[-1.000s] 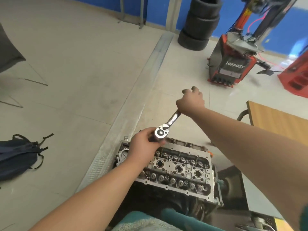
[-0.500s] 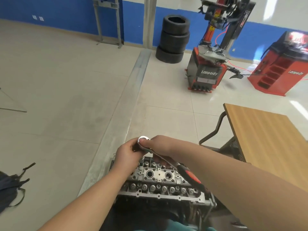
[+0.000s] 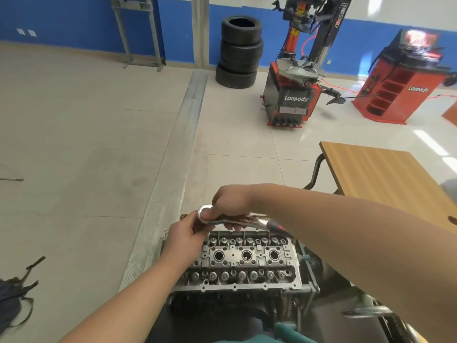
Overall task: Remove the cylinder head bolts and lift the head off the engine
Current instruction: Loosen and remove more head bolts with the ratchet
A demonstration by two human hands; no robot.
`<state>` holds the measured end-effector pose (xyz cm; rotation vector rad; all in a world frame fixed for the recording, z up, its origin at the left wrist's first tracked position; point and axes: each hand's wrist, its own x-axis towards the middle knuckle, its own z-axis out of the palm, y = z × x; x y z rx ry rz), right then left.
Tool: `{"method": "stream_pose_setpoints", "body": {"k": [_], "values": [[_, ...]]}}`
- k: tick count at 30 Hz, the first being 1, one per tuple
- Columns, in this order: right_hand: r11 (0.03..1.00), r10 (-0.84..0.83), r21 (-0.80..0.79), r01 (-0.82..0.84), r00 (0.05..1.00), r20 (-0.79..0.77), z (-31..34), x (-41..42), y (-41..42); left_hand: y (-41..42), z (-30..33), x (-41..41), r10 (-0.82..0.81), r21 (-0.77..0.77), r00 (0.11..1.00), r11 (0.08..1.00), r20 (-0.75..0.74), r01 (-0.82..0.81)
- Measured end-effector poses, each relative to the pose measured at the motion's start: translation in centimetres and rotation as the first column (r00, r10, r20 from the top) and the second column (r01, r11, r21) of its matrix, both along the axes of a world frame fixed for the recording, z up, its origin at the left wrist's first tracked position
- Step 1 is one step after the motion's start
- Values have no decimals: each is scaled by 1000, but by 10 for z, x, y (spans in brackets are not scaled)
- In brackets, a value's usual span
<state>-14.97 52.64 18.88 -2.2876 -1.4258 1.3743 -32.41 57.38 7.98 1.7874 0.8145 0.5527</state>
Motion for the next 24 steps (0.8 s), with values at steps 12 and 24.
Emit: {"method": "stream_pose_setpoints", "body": {"k": [12, 24], "values": [[822, -236, 321, 471, 794, -560, 19, 2, -33, 1, -19, 2, 148, -38, 989, 988, 30, -147], [722, -692, 145, 677, 705, 153, -147, 169, -240, -1, -18, 11, 254, -126, 966, 961, 52, -246]]}}
